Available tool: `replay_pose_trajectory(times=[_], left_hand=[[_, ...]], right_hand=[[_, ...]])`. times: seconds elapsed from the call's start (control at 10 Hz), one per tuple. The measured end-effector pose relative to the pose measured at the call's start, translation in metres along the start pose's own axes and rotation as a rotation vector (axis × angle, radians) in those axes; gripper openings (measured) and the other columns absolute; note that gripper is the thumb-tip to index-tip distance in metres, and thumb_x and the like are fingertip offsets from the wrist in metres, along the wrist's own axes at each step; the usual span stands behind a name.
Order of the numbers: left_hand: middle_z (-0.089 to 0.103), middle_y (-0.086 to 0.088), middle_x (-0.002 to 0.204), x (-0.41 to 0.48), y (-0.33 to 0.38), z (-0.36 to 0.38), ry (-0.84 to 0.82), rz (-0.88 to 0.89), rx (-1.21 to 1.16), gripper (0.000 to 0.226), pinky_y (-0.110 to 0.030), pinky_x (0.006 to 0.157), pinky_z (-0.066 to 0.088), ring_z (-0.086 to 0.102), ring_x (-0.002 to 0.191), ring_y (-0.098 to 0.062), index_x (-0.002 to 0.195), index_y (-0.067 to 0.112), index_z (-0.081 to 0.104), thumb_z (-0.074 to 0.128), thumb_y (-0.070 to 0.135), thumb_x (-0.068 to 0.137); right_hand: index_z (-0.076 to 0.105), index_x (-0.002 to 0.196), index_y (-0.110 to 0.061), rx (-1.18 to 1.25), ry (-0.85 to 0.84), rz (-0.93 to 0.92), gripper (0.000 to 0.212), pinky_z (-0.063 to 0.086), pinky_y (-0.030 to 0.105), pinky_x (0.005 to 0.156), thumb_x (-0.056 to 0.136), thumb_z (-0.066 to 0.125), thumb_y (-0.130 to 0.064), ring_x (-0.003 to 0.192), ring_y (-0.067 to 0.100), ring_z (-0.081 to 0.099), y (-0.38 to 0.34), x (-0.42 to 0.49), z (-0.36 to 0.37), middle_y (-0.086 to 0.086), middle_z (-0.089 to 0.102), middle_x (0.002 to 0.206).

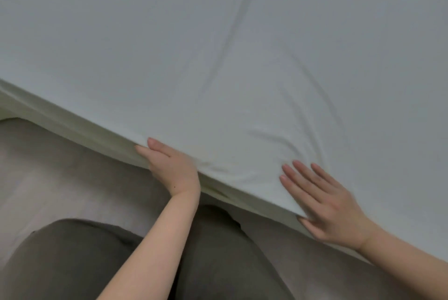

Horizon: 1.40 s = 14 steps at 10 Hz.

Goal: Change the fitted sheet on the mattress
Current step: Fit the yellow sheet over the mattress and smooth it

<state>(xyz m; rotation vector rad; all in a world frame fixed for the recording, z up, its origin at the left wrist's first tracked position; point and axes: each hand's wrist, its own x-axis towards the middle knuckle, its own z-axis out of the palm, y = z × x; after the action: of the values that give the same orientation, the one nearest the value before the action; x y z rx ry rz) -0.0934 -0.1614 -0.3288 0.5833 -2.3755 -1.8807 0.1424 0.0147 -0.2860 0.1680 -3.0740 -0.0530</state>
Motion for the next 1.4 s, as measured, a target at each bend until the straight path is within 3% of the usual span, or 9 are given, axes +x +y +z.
replay_pose_trajectory(times=[0.1, 0.3, 0.4, 0.5, 0.6, 0.8, 1.0, 1.2, 1.4], left_hand=[[0.056, 0.016, 0.127, 0.002, -0.024, -0.019, -0.220, 0.061, -0.122, 0.053, -0.004, 0.089, 0.037, 0.053, 0.115, 0.004, 0.138, 0.010, 0.038, 0.026, 0.048, 0.102], [-0.004, -0.007, 0.162, 0.039, -0.119, -0.064, -0.496, -0.239, 0.283, 0.109, -0.040, 0.119, 0.018, 0.011, 0.148, -0.026, 0.154, 0.014, -0.005, 0.063, 0.058, 0.082], [0.017, -0.018, 0.157, 0.065, -0.145, -0.054, -0.541, -0.696, 0.160, 0.100, -0.054, 0.109, 0.035, 0.032, 0.138, -0.039, 0.153, 0.008, 0.014, 0.071, 0.047, 0.081], [0.028, -0.021, 0.152, 0.076, -0.163, -0.038, -0.600, -0.806, -0.008, 0.083, -0.055, 0.100, 0.045, 0.041, 0.133, -0.038, 0.150, 0.009, 0.024, 0.070, 0.033, 0.086], [0.027, -0.020, 0.154, 0.077, -0.177, -0.027, -0.662, -0.875, -0.097, 0.071, -0.053, 0.098, 0.045, 0.033, 0.139, -0.034, 0.150, 0.015, 0.027, 0.062, 0.036, 0.092], [0.044, -0.007, 0.147, 0.076, -0.181, -0.014, -0.760, -0.889, -0.374, 0.063, -0.063, 0.110, 0.020, 0.035, 0.138, -0.032, 0.145, 0.026, 0.039, 0.027, 0.063, 0.095], [0.066, -0.009, 0.118, 0.072, -0.179, -0.017, -0.668, -1.020, -0.478, 0.030, -0.038, 0.074, 0.053, 0.065, 0.098, -0.023, 0.125, 0.013, 0.058, 0.050, 0.025, 0.099], [0.069, -0.011, 0.106, 0.062, -0.163, -0.030, -0.623, -1.060, -0.560, 0.027, -0.036, 0.070, 0.055, 0.066, 0.091, -0.025, 0.119, 0.013, 0.059, 0.053, 0.018, 0.093], [0.066, -0.014, 0.106, 0.053, -0.146, -0.061, -0.597, -0.974, -0.803, 0.041, -0.045, 0.094, 0.050, 0.064, 0.100, -0.031, 0.113, 0.009, 0.059, 0.038, -0.001, 0.080]], right_hand=[[0.042, 0.146, -0.012, -0.031, 0.118, -0.055, 0.058, 0.041, 0.046, 0.106, 0.091, 0.056, -0.022, 0.140, 0.030, 0.039, -0.003, -0.004, -0.007, 0.005, 0.040, 0.153], [0.038, 0.149, -0.019, -0.442, 0.128, -0.103, 0.055, 0.029, 0.047, 0.112, 0.097, 0.041, -0.001, 0.144, 0.029, 0.029, -0.046, -0.010, 0.014, 0.005, 0.029, 0.158], [0.054, 0.139, -0.023, -0.156, 0.175, 0.096, 0.050, 0.020, 0.047, 0.116, 0.089, 0.052, -0.015, 0.143, 0.027, 0.032, -0.105, 0.001, 0.064, -0.001, 0.036, 0.155], [0.056, 0.134, -0.024, 0.316, -0.137, 0.241, 0.041, 0.043, 0.026, 0.101, 0.094, 0.053, -0.034, 0.126, 0.016, 0.054, -0.137, 0.027, 0.118, -0.004, 0.054, 0.141], [0.060, 0.129, -0.017, 1.369, -0.202, 1.263, 0.044, 0.049, 0.021, 0.081, 0.093, 0.058, -0.043, 0.100, 0.013, 0.064, -0.138, 0.057, 0.155, 0.001, 0.067, 0.122], [0.052, 0.133, -0.009, 2.293, 0.492, 1.719, 0.047, 0.049, 0.025, 0.075, 0.090, 0.045, 0.009, 0.094, 0.023, 0.064, -0.113, 0.053, 0.194, 0.010, 0.061, 0.117], [0.061, 0.096, -0.012, 2.297, 0.129, 1.432, 0.031, 0.041, 0.024, 0.063, 0.068, 0.073, -0.007, 0.062, 0.010, 0.055, -0.119, 0.056, 0.185, 0.000, 0.063, 0.075], [0.065, 0.109, -0.019, 2.135, 0.046, 1.594, 0.032, 0.047, 0.026, 0.067, 0.080, 0.070, -0.032, 0.081, 0.017, 0.062, -0.125, 0.071, 0.173, 0.000, 0.071, 0.096], [0.055, 0.085, -0.011, 2.134, 0.156, 1.925, 0.010, 0.025, 0.014, 0.029, 0.088, 0.063, -0.005, 0.037, 0.010, 0.047, -0.137, 0.100, 0.163, 0.006, 0.048, 0.072]])
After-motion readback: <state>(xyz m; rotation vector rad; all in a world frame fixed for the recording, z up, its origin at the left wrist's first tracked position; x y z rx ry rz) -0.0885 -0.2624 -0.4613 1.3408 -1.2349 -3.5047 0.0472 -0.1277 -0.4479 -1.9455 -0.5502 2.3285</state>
